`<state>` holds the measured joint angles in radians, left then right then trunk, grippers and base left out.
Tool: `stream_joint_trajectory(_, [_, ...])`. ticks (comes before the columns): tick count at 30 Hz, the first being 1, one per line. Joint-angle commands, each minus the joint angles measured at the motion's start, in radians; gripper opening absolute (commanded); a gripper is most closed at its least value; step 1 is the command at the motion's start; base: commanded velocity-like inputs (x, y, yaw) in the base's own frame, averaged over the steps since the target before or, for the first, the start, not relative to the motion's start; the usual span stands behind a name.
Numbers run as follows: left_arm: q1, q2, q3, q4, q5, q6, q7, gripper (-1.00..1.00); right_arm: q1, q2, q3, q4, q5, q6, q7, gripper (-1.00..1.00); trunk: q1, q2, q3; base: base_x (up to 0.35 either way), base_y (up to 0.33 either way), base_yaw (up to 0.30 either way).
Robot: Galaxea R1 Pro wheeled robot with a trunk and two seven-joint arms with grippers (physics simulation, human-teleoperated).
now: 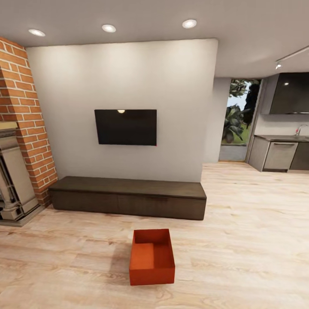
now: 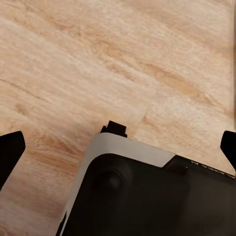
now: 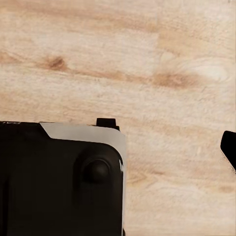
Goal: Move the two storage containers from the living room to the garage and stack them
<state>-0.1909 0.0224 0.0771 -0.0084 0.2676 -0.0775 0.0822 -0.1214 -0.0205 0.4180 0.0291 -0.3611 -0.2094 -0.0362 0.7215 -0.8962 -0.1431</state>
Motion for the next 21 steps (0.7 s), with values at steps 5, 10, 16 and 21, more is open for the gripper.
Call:
stream_joint_trajectory(5, [-0.001,-0.001,0.007,0.001,0.001,-0.004,0.001,1.00,-0.001,0.001,0.009,0.003,-0.007,-0.005,-0.001,1.00,0.001,-0.001,-0.001,0.324,0.000,0.000])
stream_joint_trajectory(10, [-0.001,-0.001,0.007,0.001,0.001,-0.004,0.001,1.00,-0.001,-0.001,0.013,0.003,-0.007,-0.003,0.004,1.00,0.001,-0.001,-0.001,0.323,0.000,0.000])
stream_joint_trajectory(16, [-0.001,-0.001,0.007,0.001,0.001,-0.004,0.001,1.00,-0.001,-0.001,0.014,0.003,-0.008,-0.002,0.005,1.00,0.001,-0.001,-0.001,0.324,0.000,0.000])
stream_joint_trajectory(21, [-0.001,-0.001,0.007,0.001,0.001,-0.004,0.001,1.00,-0.001,-0.001,0.014,0.003,-0.009,-0.002,0.005,1.00,0.001,-0.001,-0.001,0.324,0.000,0.000])
